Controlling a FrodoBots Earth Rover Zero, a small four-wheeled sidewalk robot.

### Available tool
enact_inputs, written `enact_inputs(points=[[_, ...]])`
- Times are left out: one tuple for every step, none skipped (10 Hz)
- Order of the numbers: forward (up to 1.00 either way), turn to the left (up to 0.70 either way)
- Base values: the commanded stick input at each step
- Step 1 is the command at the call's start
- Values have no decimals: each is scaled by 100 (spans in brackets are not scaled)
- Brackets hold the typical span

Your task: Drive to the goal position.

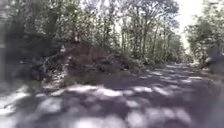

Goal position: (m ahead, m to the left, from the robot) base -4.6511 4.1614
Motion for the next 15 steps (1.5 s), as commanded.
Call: enact_inputs(points=[[0,45],[0,45],[0,45],[0,45],[0,45],[0,45],[0,45],[0,45],[0,45],[0,45],[0,45],[0,45],[0,45],[0,45],[0,45]])
